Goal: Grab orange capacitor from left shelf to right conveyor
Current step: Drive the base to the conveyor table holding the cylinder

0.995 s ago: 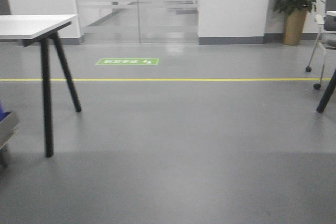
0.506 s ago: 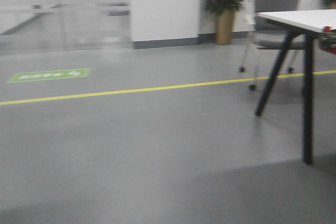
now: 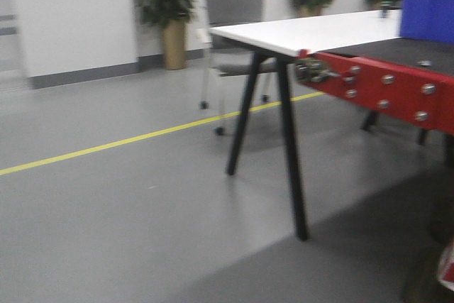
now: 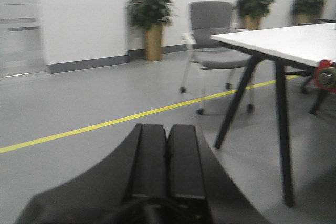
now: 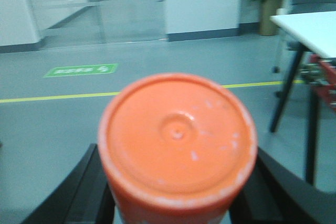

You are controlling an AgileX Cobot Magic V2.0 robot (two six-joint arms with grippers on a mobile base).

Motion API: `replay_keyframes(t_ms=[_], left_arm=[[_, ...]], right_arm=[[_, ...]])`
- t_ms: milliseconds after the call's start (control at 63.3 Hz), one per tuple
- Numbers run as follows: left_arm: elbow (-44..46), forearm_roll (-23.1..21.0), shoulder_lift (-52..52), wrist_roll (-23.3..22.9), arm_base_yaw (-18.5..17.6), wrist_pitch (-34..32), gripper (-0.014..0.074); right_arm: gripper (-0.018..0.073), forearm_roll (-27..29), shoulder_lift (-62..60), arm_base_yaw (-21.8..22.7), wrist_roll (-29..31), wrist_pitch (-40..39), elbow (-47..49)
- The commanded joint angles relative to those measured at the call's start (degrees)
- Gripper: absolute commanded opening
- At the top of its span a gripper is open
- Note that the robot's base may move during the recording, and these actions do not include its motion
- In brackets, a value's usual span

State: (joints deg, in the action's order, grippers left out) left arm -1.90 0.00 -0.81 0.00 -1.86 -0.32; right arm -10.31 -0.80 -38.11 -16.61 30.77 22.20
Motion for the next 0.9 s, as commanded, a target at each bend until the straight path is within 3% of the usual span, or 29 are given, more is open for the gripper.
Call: replay_keyframes(t_ms=[0,885], left_arm=[[0.4,-0.3,0.6,0.0,-0.4,-4.8,-0.0105],[0.4,-0.3,0.6,0.0,-0.4,-4.8,-0.0105]], right_arm=[[0.0055,-0.8,-0.4,0.3,0.0,-5.3,1.5],[0.0055,-0.8,-0.4,0.3,0.0,-5.3,1.5]])
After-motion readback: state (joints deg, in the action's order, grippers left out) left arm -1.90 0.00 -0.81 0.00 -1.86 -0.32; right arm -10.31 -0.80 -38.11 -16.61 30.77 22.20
